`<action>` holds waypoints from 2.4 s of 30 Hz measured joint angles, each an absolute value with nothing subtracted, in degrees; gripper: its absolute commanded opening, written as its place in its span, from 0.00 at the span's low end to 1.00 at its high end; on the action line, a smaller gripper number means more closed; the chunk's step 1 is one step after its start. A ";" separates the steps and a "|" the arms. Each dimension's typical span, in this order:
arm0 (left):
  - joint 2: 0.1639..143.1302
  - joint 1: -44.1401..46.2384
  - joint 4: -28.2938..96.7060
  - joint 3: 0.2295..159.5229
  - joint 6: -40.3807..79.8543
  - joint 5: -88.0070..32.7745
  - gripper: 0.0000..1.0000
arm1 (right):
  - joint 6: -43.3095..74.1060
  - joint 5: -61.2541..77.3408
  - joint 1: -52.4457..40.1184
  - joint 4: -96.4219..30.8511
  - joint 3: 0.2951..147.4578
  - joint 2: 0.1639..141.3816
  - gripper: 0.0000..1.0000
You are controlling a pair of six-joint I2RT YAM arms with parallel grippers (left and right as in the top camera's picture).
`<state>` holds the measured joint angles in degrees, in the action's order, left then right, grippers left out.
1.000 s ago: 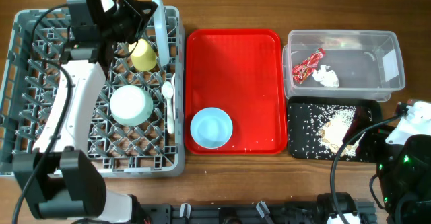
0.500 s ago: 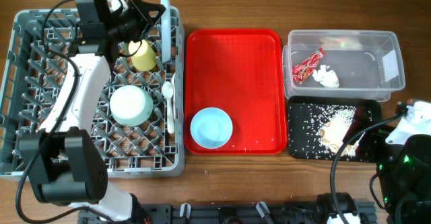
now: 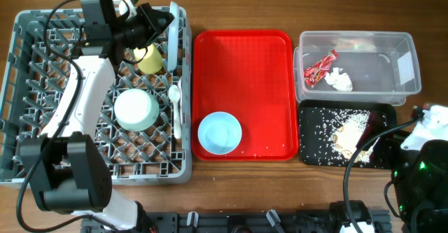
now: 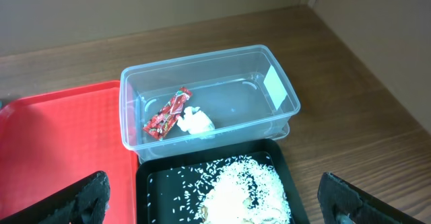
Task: Sort waste into correct bins and load items into the dishwasher rack
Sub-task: 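Stand the plate upright in the rack slots and open the gripper, then withdraw the left gripper from the standing plate, then reach the left gripper to the small light blue bowl and grasp its rim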
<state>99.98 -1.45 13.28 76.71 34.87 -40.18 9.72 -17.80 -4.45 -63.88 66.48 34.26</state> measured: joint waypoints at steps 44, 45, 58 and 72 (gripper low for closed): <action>72.42 35.51 60.86 68.58 33.01 -12.23 0.33 | 9.72 -17.80 -4.45 -63.88 66.48 34.26 1.00; 73.12 39.11 59.05 66.70 34.02 -9.82 0.33 | 9.72 -17.78 -4.45 -63.90 66.48 34.26 1.00; 91.74 59.35 37.54 59.35 38.92 10.07 0.29 | 9.72 -17.78 -4.45 -63.88 66.48 34.26 1.00; 99.77 59.42 37.50 59.31 39.51 14.37 0.04 | 9.72 -17.78 -4.45 -63.88 66.48 34.26 1.00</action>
